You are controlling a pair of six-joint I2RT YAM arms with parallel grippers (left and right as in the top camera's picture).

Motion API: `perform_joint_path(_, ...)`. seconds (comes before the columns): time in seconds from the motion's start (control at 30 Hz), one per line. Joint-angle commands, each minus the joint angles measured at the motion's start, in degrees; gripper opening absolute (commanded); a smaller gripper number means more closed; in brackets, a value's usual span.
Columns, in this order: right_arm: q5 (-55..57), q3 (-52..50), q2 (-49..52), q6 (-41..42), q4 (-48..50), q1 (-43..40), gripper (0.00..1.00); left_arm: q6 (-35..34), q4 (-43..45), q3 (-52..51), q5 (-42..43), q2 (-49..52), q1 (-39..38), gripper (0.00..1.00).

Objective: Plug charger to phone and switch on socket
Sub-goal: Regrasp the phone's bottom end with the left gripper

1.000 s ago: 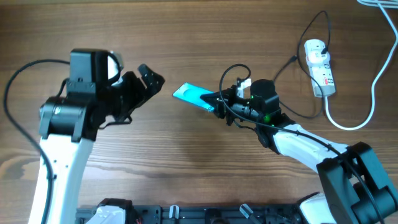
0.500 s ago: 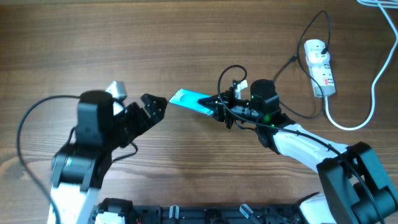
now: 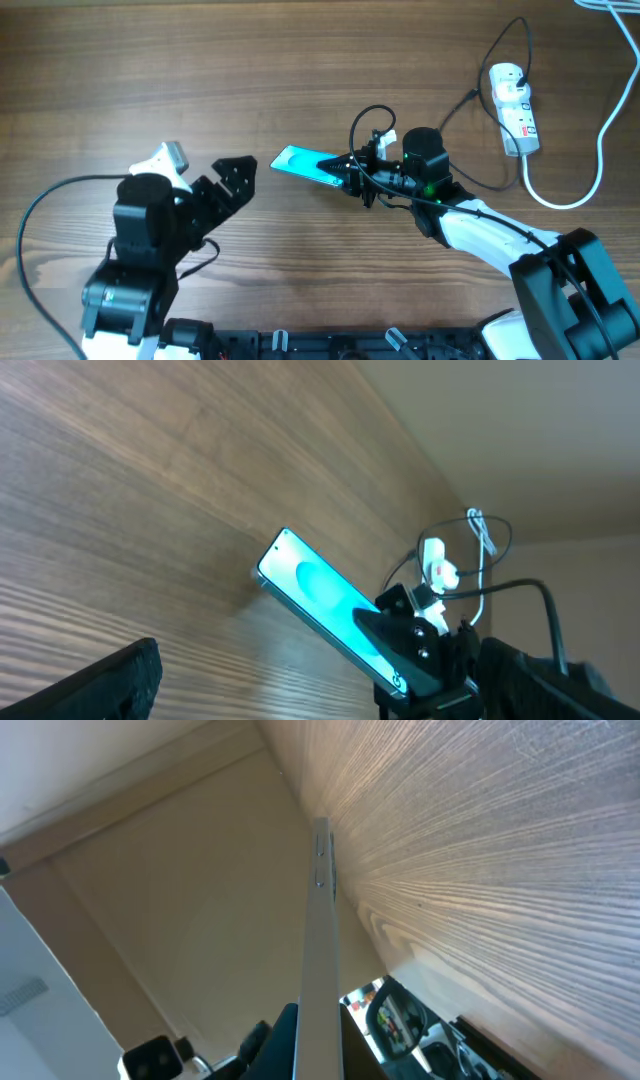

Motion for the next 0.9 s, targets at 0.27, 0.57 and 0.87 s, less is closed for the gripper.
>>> perform_joint_path(0.27,0.83,1.07,-0.85,8.44,1.20,-0.04,0.04,-11.58,9.66,-0.28,-0.72,16.57,-10.64,1.00)
perform_joint_path(0.57,6.10,1.07,-0.85,7.41,3.80,2.93,0.04,-27.87,9.70,-0.33,-2.56,21.99,-12.68,0.86)
perform_joint_path(0.87,7.15,1.07,-0.85,6.69,6.12,4.09,0.04,-37.70,14.29,-0.33,-2.32,25.35,-12.68,0.70)
